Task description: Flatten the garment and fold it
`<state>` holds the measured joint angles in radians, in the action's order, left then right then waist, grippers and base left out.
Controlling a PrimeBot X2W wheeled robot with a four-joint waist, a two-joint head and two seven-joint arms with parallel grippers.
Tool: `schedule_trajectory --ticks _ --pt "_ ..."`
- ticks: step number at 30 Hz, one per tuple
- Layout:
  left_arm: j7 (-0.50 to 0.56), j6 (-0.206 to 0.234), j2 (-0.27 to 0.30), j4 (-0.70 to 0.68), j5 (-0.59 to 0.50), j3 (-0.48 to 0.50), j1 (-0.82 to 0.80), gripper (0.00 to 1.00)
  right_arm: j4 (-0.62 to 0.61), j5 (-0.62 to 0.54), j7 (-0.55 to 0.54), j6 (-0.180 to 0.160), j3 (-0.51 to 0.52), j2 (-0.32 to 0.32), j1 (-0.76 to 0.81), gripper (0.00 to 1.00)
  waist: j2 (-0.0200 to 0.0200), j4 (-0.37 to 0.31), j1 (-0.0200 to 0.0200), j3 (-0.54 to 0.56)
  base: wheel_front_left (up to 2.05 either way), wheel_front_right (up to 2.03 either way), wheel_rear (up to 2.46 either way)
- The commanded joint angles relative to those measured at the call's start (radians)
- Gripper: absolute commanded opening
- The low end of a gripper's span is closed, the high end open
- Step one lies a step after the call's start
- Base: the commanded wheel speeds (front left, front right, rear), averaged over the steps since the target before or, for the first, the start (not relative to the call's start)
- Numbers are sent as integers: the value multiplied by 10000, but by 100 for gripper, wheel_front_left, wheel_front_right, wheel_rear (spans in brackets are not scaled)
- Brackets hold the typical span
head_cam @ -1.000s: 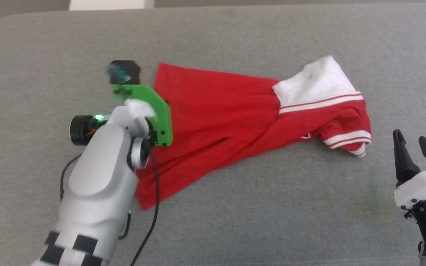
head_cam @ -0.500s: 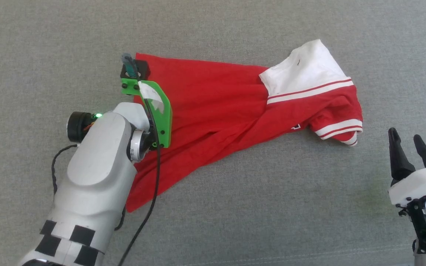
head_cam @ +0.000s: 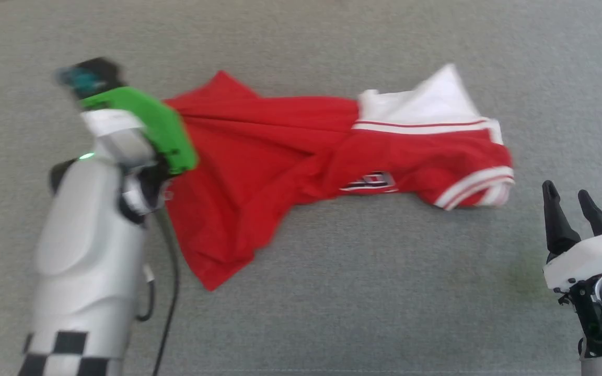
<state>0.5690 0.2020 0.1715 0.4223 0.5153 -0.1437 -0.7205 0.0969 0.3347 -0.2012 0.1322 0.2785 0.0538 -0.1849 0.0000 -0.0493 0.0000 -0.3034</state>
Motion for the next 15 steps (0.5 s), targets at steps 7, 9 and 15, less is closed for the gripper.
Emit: schedule_trajectory --ticks 7,9,15 --pt "-734 1007 562 -875 893 1852 2047 0 -85 -83 -36 -15 -160 1 -87 100 0 471 0 192 0 0 0" --pt "-823 1174 507 -1049 1145 2238 2752 0 -116 -93 -61 -15 -193 1 -96 100 0 490 0 172 0 0 0" --pt "-1071 1173 -7 -1682 1601 2540 4167 7 -194 -130 -163 -15 -183 102 -22 100 0 675 0 191 0 0 0"
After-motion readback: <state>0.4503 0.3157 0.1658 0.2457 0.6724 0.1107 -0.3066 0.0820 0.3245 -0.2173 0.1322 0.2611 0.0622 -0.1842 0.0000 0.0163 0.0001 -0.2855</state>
